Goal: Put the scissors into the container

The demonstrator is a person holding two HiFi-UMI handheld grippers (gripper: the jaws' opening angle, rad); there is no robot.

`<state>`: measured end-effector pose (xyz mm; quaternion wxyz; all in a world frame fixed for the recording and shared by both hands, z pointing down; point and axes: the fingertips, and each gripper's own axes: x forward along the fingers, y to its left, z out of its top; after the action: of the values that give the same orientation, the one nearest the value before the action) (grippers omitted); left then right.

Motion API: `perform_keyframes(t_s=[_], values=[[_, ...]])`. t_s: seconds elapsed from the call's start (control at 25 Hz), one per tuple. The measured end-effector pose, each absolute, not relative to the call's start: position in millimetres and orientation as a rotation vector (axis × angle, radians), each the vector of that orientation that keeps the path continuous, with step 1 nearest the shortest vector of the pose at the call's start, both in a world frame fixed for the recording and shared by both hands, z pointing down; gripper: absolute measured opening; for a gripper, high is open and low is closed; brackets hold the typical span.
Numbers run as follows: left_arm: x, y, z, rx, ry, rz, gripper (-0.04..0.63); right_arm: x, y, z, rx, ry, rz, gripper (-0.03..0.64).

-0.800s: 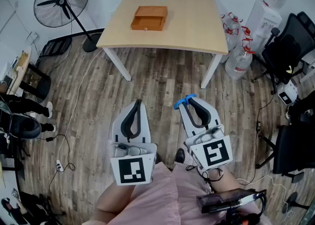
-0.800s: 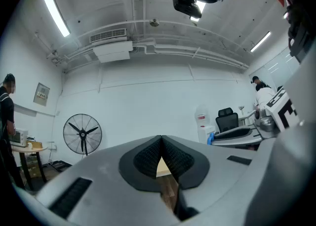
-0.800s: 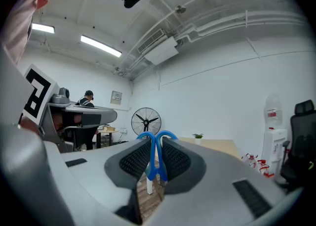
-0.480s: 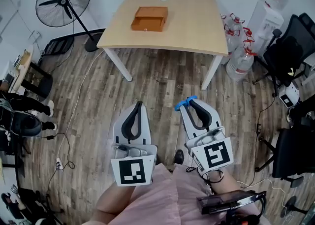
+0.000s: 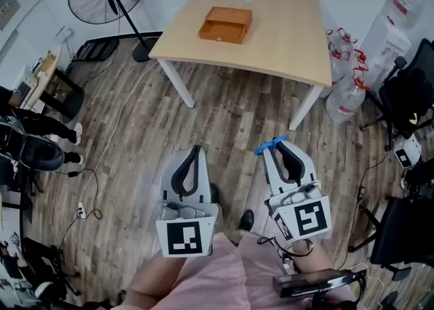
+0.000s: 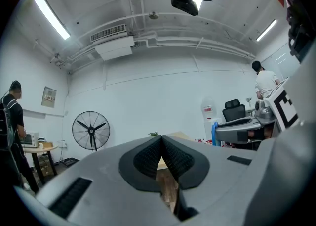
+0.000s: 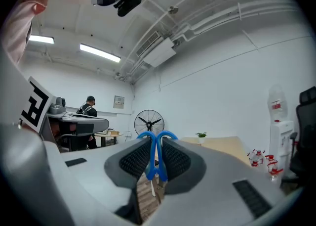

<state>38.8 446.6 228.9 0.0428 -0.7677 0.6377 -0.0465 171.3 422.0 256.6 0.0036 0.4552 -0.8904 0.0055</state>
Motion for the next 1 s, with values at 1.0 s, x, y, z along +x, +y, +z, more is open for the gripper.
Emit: perform_keyframes(t_s=[1.0], values=[[-98.6,260.8,214.3,-2.385,1.837,0.001,0.005,30.2,249.8,227.9,1.502,-2.735,-0.125,0.074]])
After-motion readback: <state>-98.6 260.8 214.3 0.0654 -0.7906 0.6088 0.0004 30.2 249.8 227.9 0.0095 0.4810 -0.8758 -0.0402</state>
